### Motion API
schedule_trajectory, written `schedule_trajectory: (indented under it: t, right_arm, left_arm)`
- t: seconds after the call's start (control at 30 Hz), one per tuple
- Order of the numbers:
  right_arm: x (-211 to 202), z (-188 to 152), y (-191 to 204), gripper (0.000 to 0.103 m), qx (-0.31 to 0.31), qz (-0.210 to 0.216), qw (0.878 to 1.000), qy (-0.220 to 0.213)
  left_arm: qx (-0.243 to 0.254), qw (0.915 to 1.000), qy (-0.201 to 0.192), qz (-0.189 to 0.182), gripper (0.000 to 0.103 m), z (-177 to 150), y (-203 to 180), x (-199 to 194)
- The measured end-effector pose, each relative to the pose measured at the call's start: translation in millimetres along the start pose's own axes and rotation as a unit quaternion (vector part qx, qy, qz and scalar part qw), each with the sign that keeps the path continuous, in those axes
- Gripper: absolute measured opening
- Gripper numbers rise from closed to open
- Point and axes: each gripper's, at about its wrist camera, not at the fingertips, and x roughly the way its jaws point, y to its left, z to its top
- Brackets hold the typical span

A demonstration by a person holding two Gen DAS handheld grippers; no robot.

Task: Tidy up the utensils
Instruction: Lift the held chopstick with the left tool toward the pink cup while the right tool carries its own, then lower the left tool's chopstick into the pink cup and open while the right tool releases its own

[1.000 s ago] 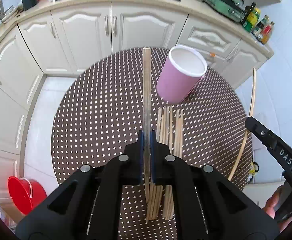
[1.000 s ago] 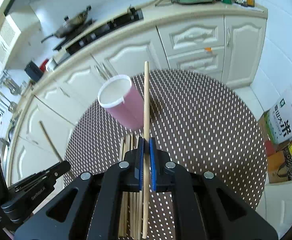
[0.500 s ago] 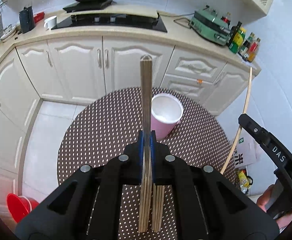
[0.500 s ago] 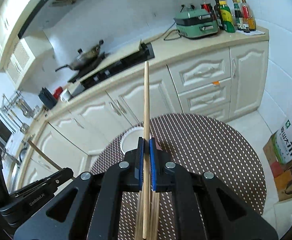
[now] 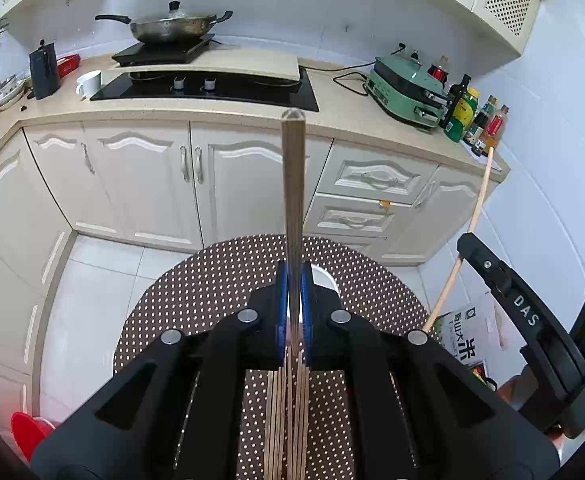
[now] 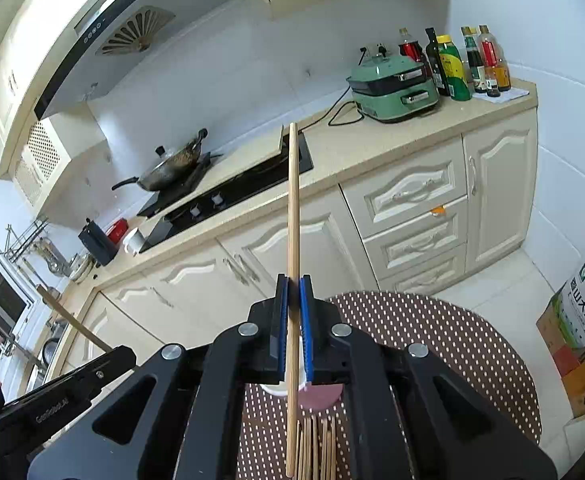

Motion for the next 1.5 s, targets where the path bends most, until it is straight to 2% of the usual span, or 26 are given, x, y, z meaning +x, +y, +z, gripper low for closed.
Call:
schedule_trajectory:
  t: [0.47, 0.7, 1.0, 1.27, 1.5]
  right_arm:
    - [48, 27, 5, 0.005, 0.010, -0.002, 1.000, -0.026]
    - [79, 21, 3, 0.005, 0.011, -0.011, 1.000, -0.020]
    - [124, 1, -5, 0.005, 0.001, -0.026, 1.000, 0.008]
    - [152, -24, -2, 0.005, -0.041, -0.021, 0.998, 0.051]
    - [156, -34, -7, 0.005, -0.051, -0.020, 0.996, 0.074]
  left_arm:
    - [0.006, 0.9999, -0.005, 0.008, 0.006, 36, -11, 26]
    - [0.004, 0.9997, 0.022, 0.009, 0.006, 39, -8, 60]
    - [0.000, 0.9971, 0.075, 0.009, 0.006, 31, 5, 112]
    - [-0.001, 0.9928, 0.120, 0.002, 0.007, 22, 12, 149]
    - [-0.002, 0.9926, 0.121, 0.000, 0.009, 25, 13, 165]
